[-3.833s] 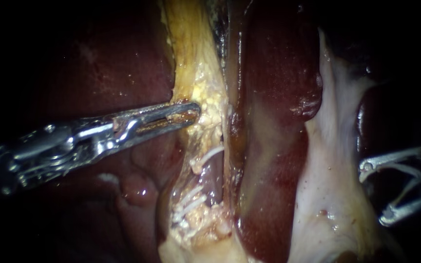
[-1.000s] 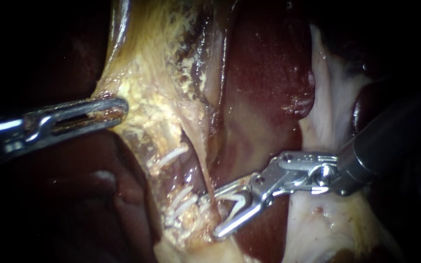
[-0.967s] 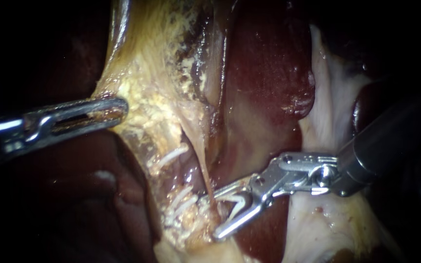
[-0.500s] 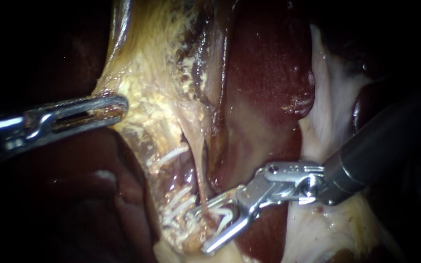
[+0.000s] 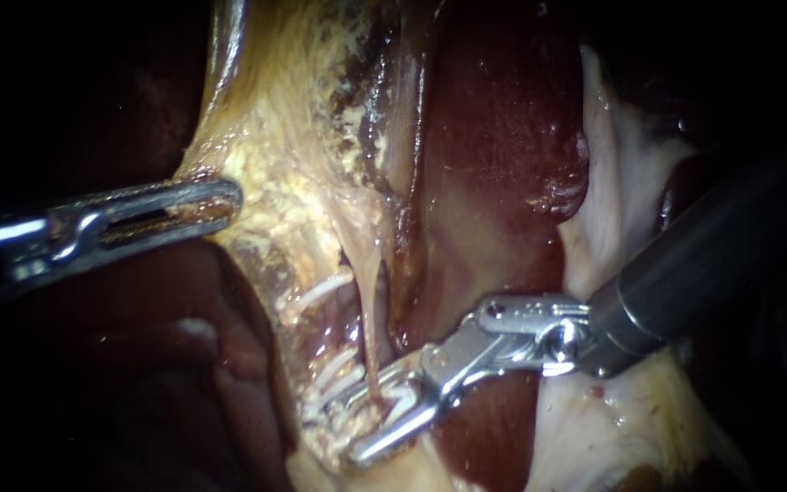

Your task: Clipping first clip right tube

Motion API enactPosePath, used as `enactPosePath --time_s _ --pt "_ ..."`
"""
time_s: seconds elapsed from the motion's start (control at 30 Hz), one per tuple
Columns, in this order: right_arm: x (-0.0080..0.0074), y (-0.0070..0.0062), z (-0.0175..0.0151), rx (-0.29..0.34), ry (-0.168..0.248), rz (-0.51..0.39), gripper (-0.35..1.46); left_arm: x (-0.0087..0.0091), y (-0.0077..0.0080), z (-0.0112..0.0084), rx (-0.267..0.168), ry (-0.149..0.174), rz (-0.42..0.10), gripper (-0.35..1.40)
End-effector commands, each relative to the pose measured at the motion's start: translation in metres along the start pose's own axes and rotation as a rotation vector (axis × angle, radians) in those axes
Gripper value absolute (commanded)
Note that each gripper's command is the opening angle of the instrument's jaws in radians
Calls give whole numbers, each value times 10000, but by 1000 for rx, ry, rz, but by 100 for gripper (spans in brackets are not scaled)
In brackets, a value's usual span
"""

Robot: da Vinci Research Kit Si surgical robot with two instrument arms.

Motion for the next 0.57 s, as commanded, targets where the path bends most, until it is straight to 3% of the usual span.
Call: enactPosePath --time_s 0.03,0.2,0.57 --pt "-1 2 -2 -1 1 0 -35 0 0 0 -1 0 0 -35" --pt "-7 5 -3 -3 -1 9 -35 0 0 0 -1 0 0 -35" --pt "-6 3 0 -2 2 9 -35 -1 0 0 0 0 0 -35"
